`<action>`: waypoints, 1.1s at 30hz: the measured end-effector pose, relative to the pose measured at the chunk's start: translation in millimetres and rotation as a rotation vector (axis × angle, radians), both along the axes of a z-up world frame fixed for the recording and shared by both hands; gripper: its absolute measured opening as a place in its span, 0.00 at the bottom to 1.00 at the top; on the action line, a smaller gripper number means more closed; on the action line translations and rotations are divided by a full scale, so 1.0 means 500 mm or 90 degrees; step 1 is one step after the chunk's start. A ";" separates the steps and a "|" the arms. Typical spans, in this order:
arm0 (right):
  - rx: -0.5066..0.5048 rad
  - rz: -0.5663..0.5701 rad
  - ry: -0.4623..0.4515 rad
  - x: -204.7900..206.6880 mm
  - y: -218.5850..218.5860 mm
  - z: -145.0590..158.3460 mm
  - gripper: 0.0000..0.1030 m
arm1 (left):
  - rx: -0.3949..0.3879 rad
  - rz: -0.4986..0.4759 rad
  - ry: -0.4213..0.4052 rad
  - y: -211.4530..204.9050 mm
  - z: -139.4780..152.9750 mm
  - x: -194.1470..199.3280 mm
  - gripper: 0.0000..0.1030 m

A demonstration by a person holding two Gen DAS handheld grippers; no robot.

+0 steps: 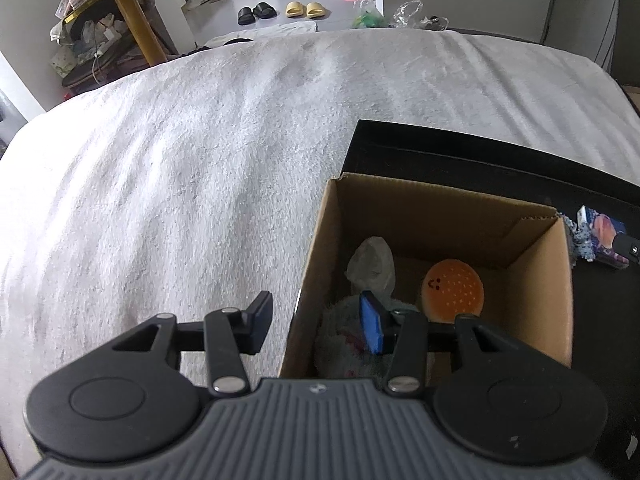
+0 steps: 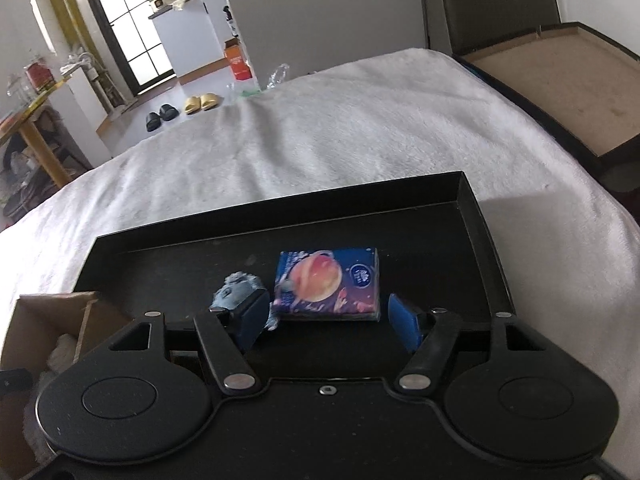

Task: Organize soft objects
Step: 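Move the right gripper to the blue planet-print tissue pack and close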

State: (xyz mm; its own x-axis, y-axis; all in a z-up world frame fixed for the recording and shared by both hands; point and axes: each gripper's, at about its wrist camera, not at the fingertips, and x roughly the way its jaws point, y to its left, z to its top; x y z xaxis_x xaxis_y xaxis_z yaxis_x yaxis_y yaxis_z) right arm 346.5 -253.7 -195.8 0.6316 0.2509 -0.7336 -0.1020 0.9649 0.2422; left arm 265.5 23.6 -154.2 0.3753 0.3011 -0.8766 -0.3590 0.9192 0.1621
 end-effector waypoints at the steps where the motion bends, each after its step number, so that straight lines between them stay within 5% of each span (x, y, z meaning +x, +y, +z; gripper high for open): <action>1: -0.001 -0.001 0.002 0.006 0.001 -0.006 0.63 | 0.003 0.002 0.002 -0.001 -0.002 0.003 0.44; 13: -0.027 0.020 0.009 0.034 0.043 -0.042 0.77 | 0.020 0.005 0.020 -0.005 -0.013 0.038 0.44; 33: -0.031 -0.048 -0.014 0.028 0.006 -0.034 0.77 | 0.018 0.008 0.017 -0.003 -0.014 0.031 0.44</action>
